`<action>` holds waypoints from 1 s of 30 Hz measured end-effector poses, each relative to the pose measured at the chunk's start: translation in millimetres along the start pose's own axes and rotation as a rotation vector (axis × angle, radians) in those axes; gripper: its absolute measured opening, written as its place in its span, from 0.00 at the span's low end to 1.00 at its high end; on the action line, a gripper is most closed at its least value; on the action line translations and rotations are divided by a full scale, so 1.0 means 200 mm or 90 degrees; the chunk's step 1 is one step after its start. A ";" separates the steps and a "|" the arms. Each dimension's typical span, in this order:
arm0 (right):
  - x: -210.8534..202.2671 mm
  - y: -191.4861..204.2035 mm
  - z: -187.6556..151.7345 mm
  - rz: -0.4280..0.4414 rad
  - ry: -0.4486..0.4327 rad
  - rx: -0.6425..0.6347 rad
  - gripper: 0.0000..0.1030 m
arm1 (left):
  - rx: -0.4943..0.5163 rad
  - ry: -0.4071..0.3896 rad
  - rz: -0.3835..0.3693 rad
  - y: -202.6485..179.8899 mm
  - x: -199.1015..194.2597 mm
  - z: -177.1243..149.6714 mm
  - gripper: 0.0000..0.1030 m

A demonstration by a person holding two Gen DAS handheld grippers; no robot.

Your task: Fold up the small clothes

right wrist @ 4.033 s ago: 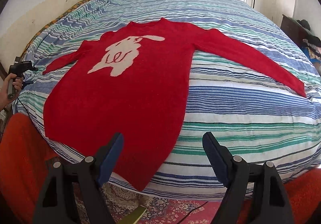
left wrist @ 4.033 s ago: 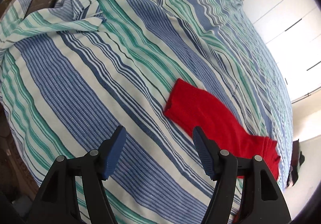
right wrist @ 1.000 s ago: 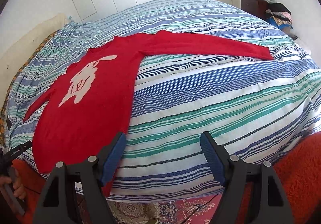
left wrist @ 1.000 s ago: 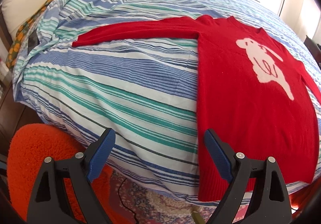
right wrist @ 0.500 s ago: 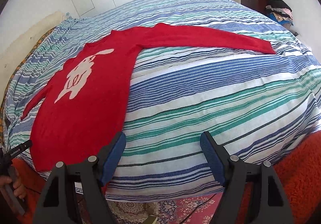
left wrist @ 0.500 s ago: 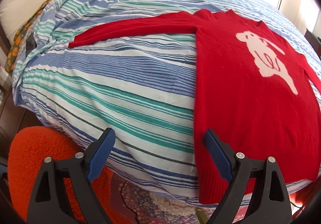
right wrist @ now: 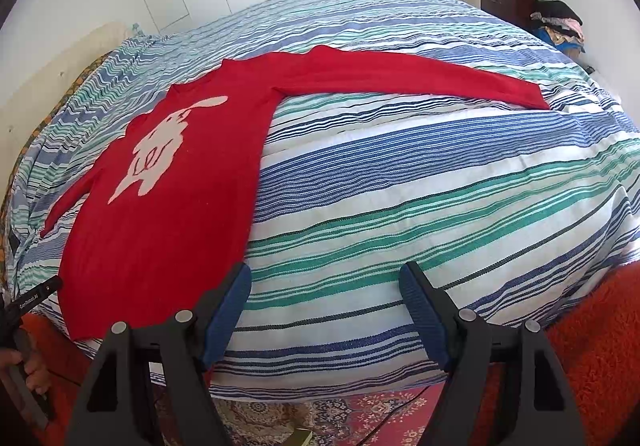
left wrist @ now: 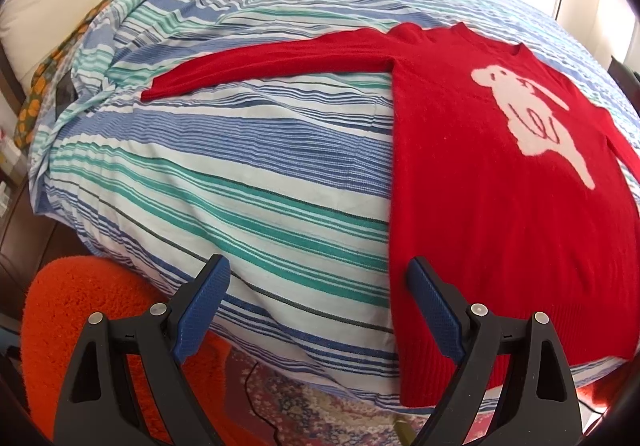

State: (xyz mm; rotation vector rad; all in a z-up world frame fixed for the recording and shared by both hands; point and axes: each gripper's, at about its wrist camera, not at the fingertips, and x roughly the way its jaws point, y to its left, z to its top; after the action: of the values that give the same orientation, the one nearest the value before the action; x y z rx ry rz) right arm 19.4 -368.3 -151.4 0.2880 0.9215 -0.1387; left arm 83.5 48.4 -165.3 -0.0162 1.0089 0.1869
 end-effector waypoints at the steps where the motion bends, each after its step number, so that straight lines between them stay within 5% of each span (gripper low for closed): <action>1: 0.00 0.00 0.00 0.000 0.000 0.000 0.74 | 0.000 0.000 0.001 0.00 0.00 0.00 0.89; 19: -0.02 0.06 0.00 -0.019 -0.013 -0.038 0.74 | 0.005 0.001 0.000 -0.01 0.01 0.00 0.89; 26: -0.23 0.30 0.13 -0.124 -0.035 -0.163 0.74 | 0.001 0.005 0.001 -0.01 0.02 0.00 0.89; 30: -0.41 0.43 0.26 -0.126 -0.035 -0.183 0.74 | 0.002 0.012 0.005 -0.01 0.04 -0.01 0.89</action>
State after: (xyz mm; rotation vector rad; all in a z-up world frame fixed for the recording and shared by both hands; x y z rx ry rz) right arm 30.5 -302.8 -39.3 -0.0745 0.9017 -0.1932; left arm 86.5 46.9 -172.6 -0.0118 1.0288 0.1931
